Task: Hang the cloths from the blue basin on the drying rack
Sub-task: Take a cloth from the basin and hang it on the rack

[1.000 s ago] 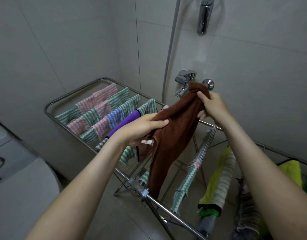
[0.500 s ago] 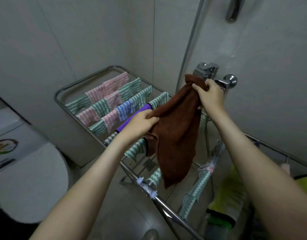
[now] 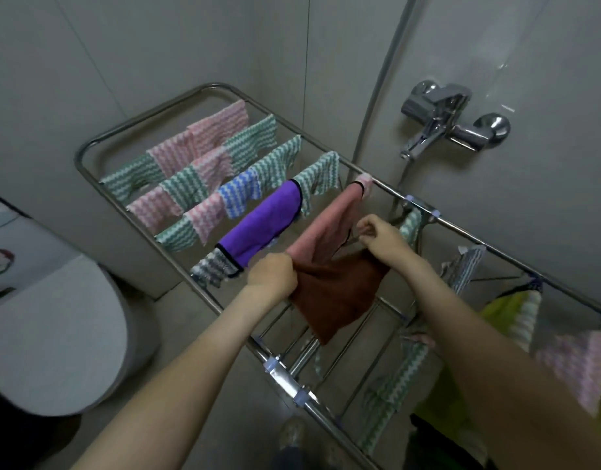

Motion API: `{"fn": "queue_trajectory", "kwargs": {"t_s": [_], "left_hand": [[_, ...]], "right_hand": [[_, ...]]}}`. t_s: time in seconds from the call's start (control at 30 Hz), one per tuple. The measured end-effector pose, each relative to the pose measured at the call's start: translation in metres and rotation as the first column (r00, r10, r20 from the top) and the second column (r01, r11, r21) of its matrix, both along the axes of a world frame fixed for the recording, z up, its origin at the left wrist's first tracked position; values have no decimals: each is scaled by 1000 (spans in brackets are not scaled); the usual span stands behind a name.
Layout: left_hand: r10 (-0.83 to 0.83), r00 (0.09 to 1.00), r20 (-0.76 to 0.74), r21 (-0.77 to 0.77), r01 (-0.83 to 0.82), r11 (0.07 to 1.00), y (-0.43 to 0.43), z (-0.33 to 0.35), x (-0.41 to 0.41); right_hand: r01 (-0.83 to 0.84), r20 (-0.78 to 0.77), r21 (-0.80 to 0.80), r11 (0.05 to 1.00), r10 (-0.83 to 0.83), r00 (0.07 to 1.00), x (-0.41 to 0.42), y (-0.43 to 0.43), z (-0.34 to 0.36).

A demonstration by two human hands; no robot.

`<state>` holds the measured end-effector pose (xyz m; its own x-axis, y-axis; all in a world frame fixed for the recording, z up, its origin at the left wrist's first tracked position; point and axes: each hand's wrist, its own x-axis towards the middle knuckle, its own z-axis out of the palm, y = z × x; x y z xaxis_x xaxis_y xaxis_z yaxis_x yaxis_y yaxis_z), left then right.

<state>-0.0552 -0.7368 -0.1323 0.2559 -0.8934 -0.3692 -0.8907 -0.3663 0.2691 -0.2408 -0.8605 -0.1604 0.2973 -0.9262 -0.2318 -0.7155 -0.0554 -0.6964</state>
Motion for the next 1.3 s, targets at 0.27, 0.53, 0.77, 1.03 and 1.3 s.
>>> {"fn": "queue_trajectory", "kwargs": {"t_s": [0.27,0.53,0.77,1.03,1.3], "left_hand": [[65,997,35,116,-69,991,-9,-23,-12],[159,984,-80,118,-149,982,-13,-27,-14],[234,955,-182,93,-220,971,-9,-30,-11],[141,990,-21,37,-140,989,-8,-38,-14],[-10,999,52,8,9,1000,5,-41,-35]], "right_hand": [[477,74,57,877,-480,874,-50,9,-29],[458,338,615,642,-739,582,-33,23,-34],[361,290,679,639,-686,668,-37,27,-33],[411,72,392,823,-473,878,-36,30,-28],[474,194,429,769,-591,783,-14,31,-25]]}}
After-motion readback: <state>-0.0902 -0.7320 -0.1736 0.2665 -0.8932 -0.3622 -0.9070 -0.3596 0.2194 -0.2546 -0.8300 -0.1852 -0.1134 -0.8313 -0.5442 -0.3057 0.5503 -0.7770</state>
